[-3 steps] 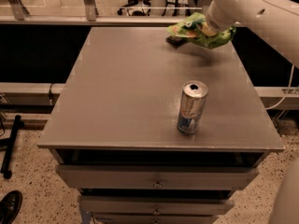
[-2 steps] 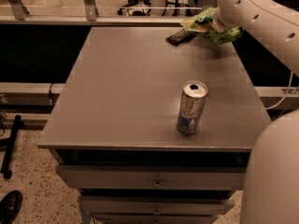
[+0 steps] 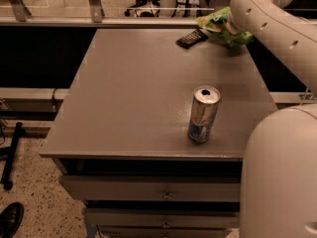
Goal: Move green rice chip bag near rxbar chocolate
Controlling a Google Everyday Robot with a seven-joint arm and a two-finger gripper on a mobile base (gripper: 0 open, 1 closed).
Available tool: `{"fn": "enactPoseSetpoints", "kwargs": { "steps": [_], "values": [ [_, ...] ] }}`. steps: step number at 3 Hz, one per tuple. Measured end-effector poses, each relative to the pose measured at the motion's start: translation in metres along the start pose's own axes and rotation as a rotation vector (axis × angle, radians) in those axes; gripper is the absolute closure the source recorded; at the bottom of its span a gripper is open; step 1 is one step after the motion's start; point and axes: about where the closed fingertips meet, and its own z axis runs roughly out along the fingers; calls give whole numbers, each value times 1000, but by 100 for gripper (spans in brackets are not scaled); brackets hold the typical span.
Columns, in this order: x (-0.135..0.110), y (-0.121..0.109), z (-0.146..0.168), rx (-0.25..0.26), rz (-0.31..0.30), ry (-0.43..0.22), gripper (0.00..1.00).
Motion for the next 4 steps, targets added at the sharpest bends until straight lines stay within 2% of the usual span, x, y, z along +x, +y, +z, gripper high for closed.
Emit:
{"fn": "enactPoseSetpoints", "kwargs": {
  "steps": [2,3,4],
  "values": [
    [-27,17,5,-33,53,-92,20],
    [-31,20,1,-40,65,-106,0],
    [-28,22,-21,-58,82,-122,0]
  ]
}}
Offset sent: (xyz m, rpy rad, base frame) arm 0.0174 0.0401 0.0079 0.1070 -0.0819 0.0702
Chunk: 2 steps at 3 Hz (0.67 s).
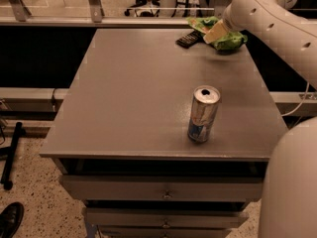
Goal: Move green rice chip bag near rxbar chocolate
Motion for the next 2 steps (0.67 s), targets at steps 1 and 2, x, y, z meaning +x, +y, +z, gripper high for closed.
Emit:
{"fn": "enactPoseSetpoints", "kwargs": {
  "steps": [1,2],
  "values": [
    [1,2,-65,-62,14,-74,0],
    [9,-11,-130,-115,51,-175,0]
  ]
}}
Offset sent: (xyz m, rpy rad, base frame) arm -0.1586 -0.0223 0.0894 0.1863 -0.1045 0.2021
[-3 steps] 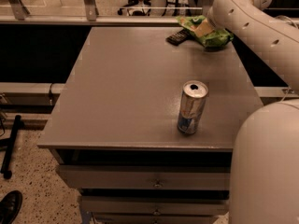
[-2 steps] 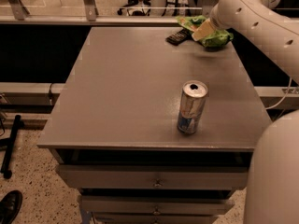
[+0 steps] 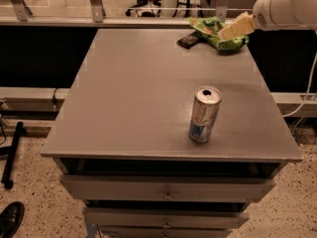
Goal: Move green rice chip bag near rxbar chocolate
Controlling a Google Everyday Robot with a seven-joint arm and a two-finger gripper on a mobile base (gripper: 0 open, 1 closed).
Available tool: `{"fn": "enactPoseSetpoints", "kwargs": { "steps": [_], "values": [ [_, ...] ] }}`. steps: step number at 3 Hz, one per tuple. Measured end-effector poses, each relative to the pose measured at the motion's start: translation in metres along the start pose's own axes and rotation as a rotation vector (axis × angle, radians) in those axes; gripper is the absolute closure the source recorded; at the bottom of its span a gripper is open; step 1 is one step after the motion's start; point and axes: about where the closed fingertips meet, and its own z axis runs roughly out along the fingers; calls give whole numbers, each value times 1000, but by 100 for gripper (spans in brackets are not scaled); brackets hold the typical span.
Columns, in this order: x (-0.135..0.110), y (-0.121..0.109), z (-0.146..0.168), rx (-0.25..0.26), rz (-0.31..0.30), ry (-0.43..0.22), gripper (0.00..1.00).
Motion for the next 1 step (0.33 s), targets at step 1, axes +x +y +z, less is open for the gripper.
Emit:
{"fn": "enactPoseSetpoints", "kwargs": {
  "steps": [1],
  "values": [
    [5,0,-47,-2,80,-113,0]
  ]
}}
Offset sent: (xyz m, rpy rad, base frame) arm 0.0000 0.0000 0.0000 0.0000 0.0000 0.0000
